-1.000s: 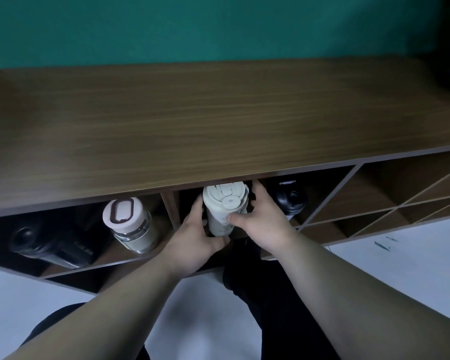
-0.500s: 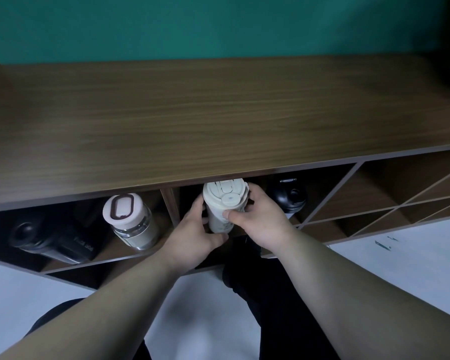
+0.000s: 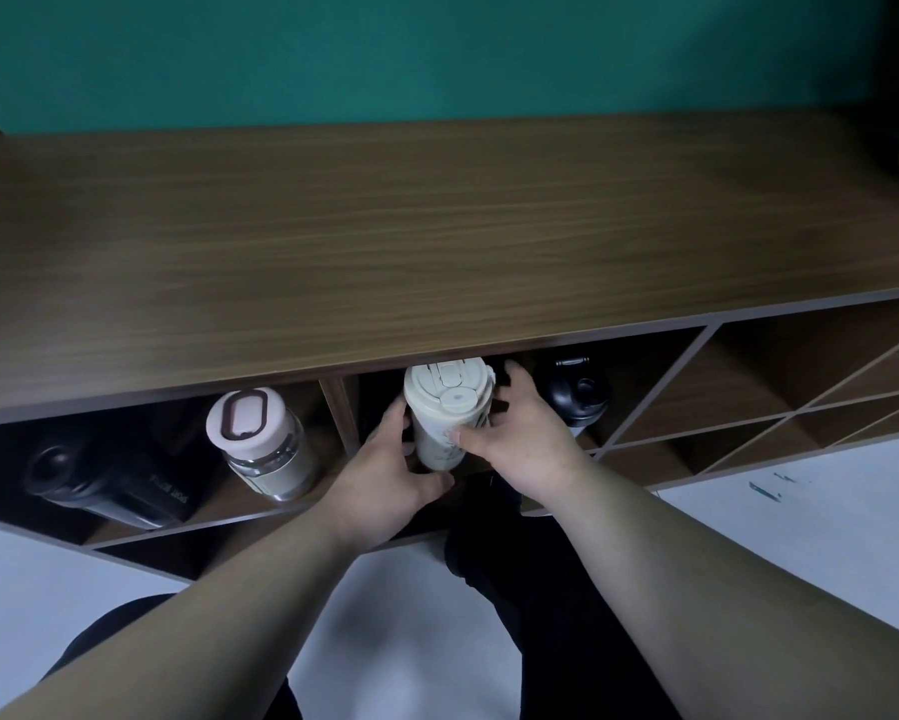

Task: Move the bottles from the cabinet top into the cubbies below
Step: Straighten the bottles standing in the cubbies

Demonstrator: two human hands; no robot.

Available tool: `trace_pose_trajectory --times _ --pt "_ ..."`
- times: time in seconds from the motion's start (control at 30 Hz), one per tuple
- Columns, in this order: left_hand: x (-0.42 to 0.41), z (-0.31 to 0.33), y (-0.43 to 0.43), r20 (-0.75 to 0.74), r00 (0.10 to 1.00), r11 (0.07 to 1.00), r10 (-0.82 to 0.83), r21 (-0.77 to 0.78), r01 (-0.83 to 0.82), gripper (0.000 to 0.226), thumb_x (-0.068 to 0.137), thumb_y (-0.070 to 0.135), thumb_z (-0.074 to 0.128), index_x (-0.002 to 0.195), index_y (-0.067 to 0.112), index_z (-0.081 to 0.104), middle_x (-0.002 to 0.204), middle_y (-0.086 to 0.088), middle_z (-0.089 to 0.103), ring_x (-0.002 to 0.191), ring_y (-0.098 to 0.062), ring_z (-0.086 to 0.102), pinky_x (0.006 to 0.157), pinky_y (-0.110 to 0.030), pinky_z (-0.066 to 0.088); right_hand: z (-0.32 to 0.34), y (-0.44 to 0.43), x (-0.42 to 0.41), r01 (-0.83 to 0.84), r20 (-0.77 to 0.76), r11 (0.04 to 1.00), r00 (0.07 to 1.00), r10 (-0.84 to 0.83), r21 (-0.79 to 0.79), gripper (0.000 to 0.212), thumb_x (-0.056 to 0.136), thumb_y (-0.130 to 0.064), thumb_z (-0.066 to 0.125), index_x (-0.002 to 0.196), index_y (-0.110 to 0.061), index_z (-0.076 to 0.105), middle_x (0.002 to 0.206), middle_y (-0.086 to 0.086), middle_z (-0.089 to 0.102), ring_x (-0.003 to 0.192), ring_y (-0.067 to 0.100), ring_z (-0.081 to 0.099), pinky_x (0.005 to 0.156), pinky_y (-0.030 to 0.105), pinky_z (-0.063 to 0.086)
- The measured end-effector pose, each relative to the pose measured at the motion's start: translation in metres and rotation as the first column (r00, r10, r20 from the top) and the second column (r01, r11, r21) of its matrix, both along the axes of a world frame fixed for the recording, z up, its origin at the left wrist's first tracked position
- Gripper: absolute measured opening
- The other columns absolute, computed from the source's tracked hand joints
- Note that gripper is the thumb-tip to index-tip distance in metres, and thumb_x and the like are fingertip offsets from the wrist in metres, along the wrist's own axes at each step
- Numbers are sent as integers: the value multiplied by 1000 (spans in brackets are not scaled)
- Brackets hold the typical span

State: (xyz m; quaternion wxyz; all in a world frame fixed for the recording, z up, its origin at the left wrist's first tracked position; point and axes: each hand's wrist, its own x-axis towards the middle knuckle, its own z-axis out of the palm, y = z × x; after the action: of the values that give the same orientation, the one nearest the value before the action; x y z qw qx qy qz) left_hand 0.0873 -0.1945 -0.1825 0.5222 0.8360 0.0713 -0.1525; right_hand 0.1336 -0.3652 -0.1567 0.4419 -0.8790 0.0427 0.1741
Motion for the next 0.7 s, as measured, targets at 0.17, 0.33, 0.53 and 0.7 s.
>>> trace_pose_trajectory --times 0.17,0.33,0.53,0.7 --pt "-22 10 13 -147 986 995 -73 54 82 98 89 20 81 165 27 19 162 -1 42 140 -17 50 114 -32 45 22 -4 -25 -85 -190 980 980 50 -178 45 79 -36 69 119 -17 58 98 0 68 81 14 62 64 33 47" --pt "-54 18 56 -217 967 974 -133 151 167 52 88 27 82 126 48 53 117 28 65 97 14 63 86 -4 49 30 29 -64 -554 -410 818 790 456 -157 29 81 -48 63 99 -26 66 95 -4 71 89 18 67 75 36 53" --pt "-79 15 124 -227 970 968 85 251 -26 77 60 59 81 131 36 60 121 12 74 114 -10 69 100 -35 57 25 108 -78 -472 -260 881 848 461 23 80 80 -45 64 152 -33 31 150 -9 48 128 14 52 106 35 45" --pt "-79 24 154 -201 949 956 245 216 -201 55 91 23 77 140 26 53 109 20 75 96 3 64 70 -14 50 25 156 -71 -372 -90 926 922 377 66 81 85 -32 64 155 -35 22 152 -9 44 134 16 48 103 29 37"
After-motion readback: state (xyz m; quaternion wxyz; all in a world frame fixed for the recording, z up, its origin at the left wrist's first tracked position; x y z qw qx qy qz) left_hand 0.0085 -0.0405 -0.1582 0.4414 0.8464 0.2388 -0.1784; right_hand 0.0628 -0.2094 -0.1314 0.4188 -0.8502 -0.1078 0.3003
